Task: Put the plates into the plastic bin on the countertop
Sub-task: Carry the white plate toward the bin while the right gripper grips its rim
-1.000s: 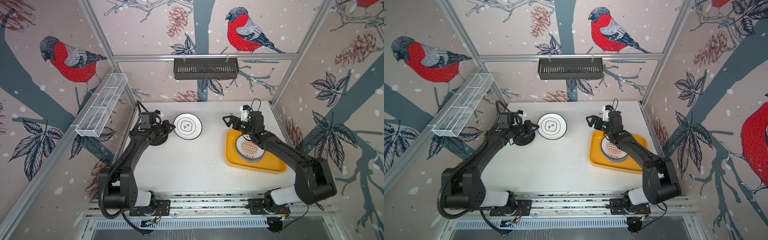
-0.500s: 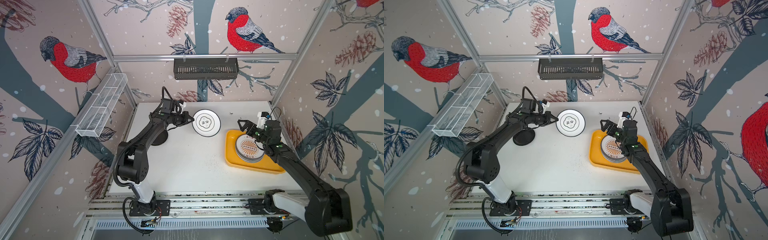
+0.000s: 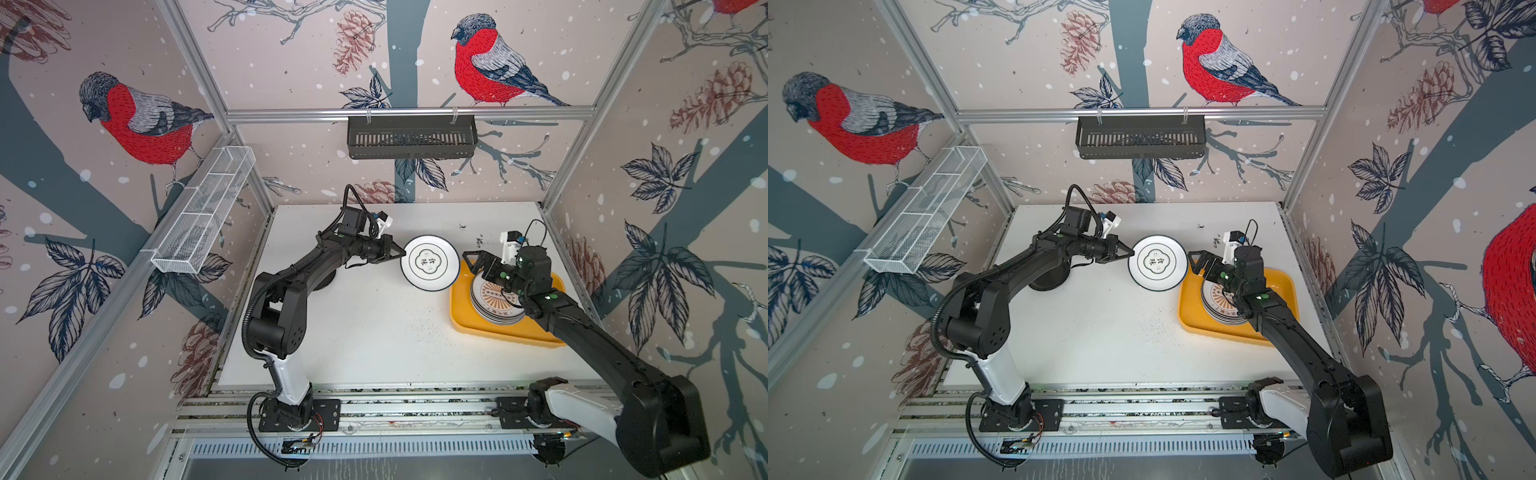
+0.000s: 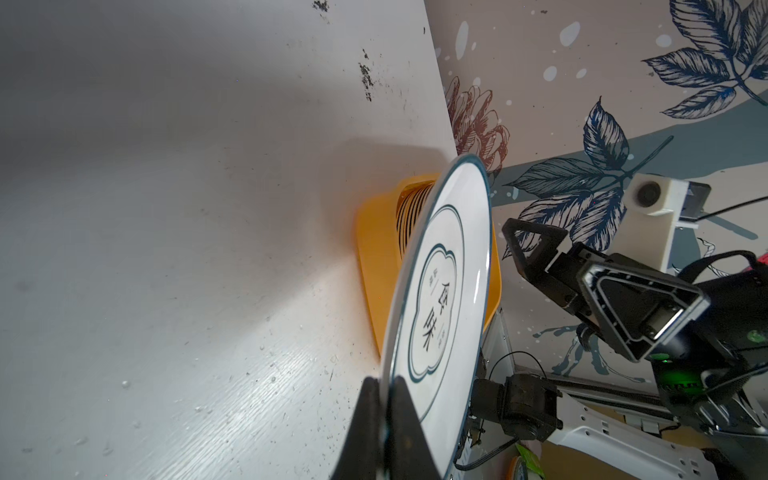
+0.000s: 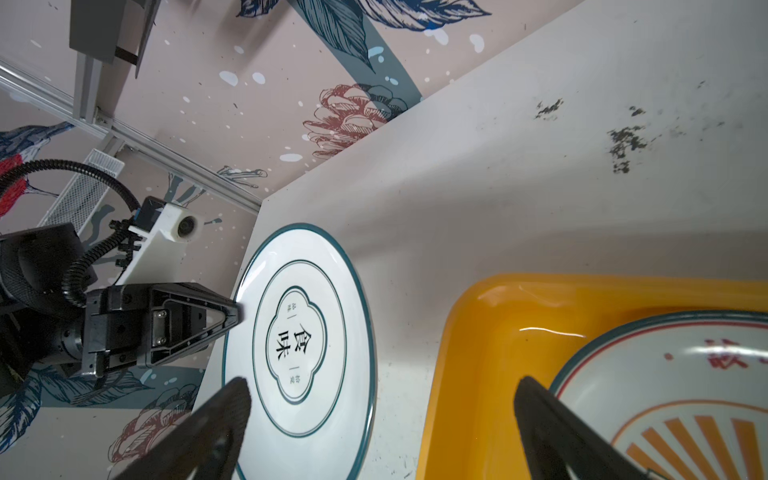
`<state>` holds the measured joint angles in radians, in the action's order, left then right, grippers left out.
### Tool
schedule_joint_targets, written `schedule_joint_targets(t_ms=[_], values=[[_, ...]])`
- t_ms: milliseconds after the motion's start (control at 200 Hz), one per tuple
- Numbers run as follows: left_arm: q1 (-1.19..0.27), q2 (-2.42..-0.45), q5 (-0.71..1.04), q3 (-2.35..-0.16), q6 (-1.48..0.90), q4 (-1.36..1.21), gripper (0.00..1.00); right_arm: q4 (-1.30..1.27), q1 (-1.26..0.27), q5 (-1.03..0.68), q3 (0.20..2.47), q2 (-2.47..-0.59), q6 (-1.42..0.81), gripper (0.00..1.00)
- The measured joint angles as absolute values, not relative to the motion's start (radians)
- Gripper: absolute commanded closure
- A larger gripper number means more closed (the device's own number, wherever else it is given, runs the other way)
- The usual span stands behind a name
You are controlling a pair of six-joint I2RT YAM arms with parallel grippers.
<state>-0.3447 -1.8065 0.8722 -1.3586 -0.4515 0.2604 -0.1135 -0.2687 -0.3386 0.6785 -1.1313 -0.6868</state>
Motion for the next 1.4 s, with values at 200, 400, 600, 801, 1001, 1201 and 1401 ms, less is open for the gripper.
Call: schedule_joint_targets(t_ms=[200, 400, 600, 801, 1001, 1201, 1401], values=[[-0.345, -1.787, 0.89, -1.316, -0.472, 0.214, 0.97, -0.133, -0.319, -0.342, 0.671, -1.158, -0.717, 0.01], [-0.346, -1.786, 0.898, -1.294, -0.484, 0.194, 0.97, -0.141, -0.35, -0.367, 0.667, -1.188, -0.738, 0.01], [-0.347, -1.784, 0.915, -1.288, -0.487, 0.172, 0.97, -0.18, -0.358, -0.397, 0.652, -1.202, -0.761, 0.15], [-0.347, -1.784, 0.916, -1.282, -0.492, 0.167, 0.97, -0.205, -0.367, -0.426, 0.646, -1.225, -0.786, 0.33], [-0.347, -1.784, 0.915, -1.28, -0.492, 0.166, 0.97, -0.219, -0.368, -0.437, 0.646, -1.234, -0.79, 0.64], [-0.347, -1.784, 0.916, -1.279, -0.493, 0.166, 0.97, -0.219, -0.368, -0.436, 0.645, -1.245, -0.808, 0.81], [-0.346, -1.784, 0.907, -1.277, -0.489, 0.167, 0.87, -0.234, -0.368, -0.43, 0.641, -1.247, -0.819, 0.92]])
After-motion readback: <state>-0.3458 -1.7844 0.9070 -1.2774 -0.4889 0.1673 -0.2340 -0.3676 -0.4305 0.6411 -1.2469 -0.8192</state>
